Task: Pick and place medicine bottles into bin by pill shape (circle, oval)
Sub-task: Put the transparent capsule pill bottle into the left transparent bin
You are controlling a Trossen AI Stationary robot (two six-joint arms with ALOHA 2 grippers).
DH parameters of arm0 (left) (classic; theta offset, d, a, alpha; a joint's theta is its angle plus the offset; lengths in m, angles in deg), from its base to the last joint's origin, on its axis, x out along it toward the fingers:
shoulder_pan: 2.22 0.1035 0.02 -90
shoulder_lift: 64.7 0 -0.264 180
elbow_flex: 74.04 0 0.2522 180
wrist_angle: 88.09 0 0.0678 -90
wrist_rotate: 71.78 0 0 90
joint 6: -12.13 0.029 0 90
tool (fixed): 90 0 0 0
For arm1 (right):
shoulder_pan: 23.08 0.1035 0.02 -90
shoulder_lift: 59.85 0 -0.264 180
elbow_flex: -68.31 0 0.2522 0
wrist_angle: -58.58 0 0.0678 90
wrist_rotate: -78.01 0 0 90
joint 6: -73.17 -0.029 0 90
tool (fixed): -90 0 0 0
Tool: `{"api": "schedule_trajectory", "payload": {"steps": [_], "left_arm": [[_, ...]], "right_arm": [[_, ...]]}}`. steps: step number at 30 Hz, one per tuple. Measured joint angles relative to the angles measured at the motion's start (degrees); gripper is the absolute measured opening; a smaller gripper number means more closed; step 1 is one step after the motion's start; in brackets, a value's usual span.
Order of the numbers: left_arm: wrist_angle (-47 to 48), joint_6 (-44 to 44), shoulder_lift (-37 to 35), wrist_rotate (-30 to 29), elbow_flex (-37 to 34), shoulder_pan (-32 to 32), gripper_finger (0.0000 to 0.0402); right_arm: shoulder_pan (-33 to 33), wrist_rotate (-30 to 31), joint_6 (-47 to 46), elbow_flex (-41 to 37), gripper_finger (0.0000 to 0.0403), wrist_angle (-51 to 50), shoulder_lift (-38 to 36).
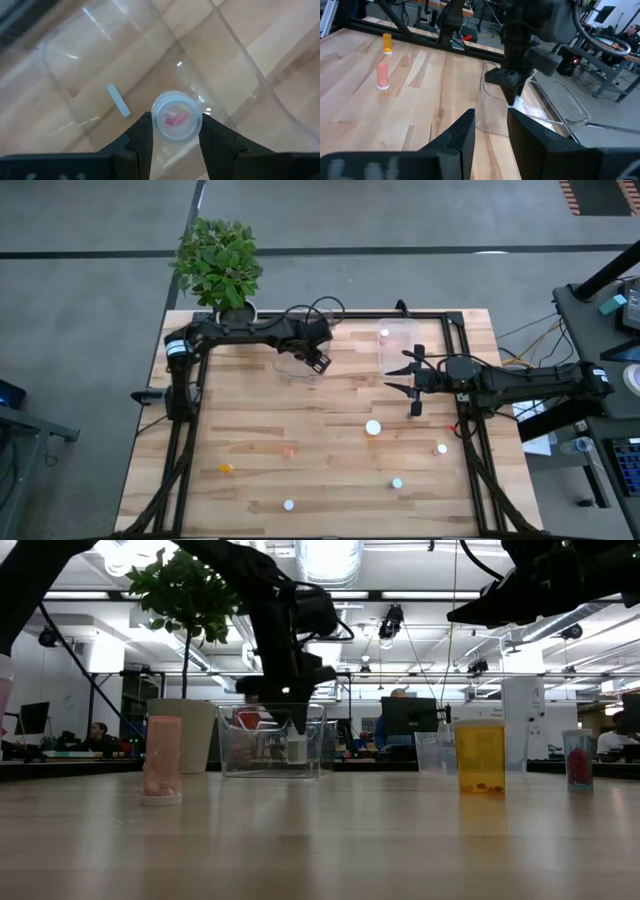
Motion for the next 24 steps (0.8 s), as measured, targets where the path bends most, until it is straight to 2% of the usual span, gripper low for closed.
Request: {"api": "schedule_trajectory", "payload": {"steps": [3,10,24], "left_arm": [[-0.1,0.0,0.9,1.8,0.0,0.2,0.0111],[0.0,0.0,1.4,1.8,0.0,0.4,0.0128],[0.0,-1.0,1.4,1.9,0.0,0.4,0.0134]], "right_arm": [[0.0,0.0,0.0,0.0,0.0107,0.0,0.0],[0.0,0.0,0.2,0.0,0.0107,0.0,0.0],[0.0,0.0,0.4,0.0,0.0107,0.0,0.0]]}}
